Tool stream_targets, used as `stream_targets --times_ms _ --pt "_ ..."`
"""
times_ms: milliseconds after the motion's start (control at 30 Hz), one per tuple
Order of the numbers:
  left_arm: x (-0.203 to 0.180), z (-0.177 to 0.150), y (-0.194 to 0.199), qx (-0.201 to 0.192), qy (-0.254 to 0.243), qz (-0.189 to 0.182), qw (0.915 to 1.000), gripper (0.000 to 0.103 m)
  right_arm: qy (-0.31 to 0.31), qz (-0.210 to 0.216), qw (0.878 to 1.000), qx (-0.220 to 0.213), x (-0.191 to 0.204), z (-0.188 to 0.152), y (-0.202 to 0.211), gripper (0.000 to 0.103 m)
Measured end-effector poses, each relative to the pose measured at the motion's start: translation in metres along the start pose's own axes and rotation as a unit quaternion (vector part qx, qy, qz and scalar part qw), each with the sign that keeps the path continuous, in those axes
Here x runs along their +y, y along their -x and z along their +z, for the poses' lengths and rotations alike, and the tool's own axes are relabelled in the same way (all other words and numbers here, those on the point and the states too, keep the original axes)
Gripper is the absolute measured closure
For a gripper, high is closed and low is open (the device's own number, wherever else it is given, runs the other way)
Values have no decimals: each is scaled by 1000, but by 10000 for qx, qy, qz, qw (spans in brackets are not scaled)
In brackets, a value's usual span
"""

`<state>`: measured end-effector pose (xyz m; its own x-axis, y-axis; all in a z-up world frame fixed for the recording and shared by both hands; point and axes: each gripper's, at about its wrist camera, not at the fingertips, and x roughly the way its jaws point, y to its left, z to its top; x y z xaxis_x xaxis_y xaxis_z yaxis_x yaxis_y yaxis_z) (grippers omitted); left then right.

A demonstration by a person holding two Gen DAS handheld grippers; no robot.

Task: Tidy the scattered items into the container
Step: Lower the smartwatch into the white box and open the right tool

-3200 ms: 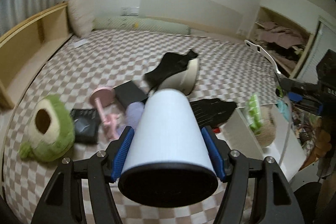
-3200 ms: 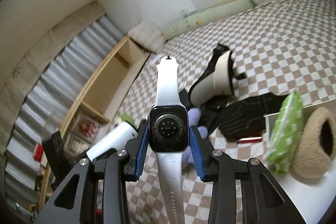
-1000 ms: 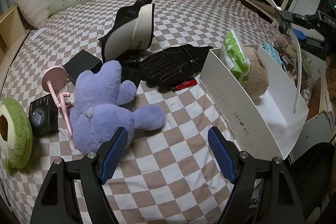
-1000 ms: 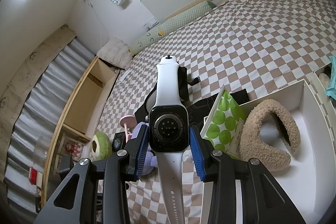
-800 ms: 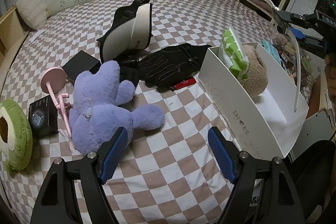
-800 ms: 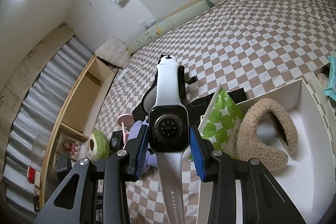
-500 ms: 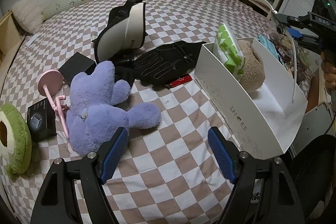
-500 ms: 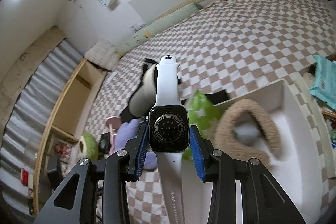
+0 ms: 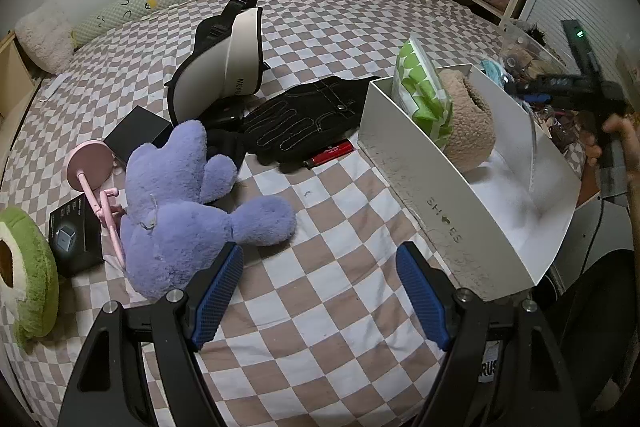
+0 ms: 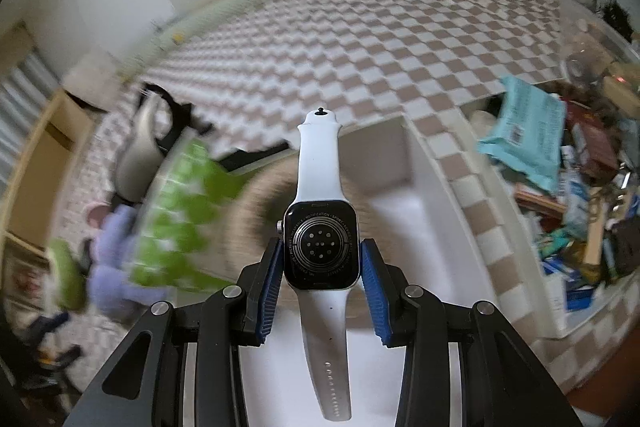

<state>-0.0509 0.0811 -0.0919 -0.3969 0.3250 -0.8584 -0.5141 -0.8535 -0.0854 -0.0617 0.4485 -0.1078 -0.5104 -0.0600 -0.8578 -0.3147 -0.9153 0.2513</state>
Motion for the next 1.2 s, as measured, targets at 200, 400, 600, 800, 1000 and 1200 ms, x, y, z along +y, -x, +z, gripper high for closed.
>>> stream_targets --times_ms 200,400,600,800,1000,1200 --pt "0 -3 3 11 -17 -4 10000 24 -23 -428 9988 254 -17 3 -22 63" --pt "-1 -2 0 34 -20 11 10000 24 -219 -475 9972 538 -32 3 -39 63" --pt "-2 -1 -3 62 -36 22 10000 24 -415 -409 9976 371 -38 2 -26 53" --pt "-5 -1 -2 0 -99 111 9999 13 -346 -290 9984 326 -34 -1 -15 51" --pt "-5 0 1 -105 -102 177 9997 8 -11 -476 9989 -49 -13 -4 -5 2" --pt "-3 0 3 -199 -80 353 9991 4 181 -396 9978 -490 5 -6 12 0"
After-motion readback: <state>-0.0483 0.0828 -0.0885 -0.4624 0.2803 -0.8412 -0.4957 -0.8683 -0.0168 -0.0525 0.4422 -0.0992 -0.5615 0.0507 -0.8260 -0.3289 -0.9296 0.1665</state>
